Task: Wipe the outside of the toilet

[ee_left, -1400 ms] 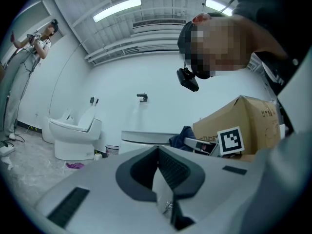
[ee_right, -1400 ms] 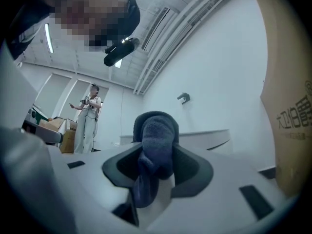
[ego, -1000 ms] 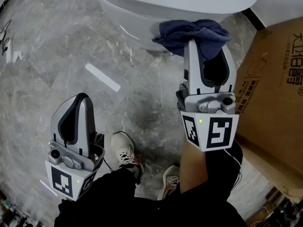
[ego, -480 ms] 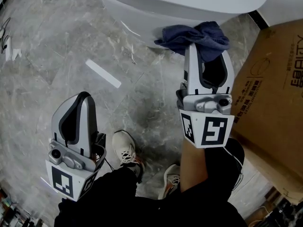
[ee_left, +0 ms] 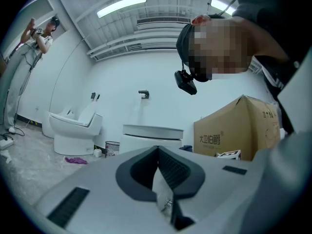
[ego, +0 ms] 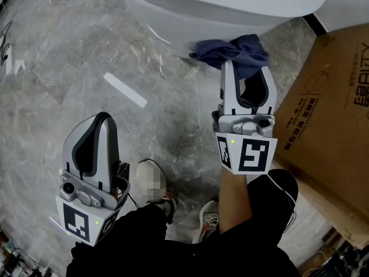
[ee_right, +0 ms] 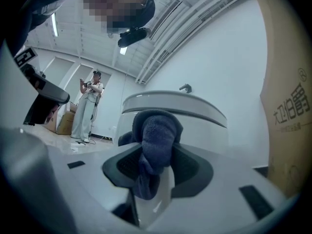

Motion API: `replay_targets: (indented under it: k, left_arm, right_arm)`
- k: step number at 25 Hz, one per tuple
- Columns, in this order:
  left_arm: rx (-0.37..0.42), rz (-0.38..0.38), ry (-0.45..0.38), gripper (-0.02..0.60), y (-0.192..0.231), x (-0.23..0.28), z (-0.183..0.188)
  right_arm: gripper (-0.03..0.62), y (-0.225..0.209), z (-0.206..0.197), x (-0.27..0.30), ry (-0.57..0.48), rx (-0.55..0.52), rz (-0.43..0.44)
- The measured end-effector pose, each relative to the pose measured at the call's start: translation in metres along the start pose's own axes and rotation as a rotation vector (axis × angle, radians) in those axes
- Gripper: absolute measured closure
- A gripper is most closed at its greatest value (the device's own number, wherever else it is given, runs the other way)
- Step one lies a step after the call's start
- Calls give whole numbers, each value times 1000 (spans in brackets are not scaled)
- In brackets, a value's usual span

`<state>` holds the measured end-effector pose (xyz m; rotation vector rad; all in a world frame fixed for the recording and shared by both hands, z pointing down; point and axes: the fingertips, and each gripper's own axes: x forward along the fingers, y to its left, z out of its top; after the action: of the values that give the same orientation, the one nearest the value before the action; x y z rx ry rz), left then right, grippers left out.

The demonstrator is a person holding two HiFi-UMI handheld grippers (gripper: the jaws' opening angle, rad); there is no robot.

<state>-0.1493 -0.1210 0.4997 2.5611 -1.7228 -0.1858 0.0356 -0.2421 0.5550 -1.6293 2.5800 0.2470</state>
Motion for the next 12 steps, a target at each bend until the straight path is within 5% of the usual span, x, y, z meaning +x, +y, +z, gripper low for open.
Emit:
replay_targets:
  k: [12]
  left_arm:
    - [-24,14,-1,571,5,2,-1]
  right_arm:
    - [439,5,-47,-4,67,-1,-3]
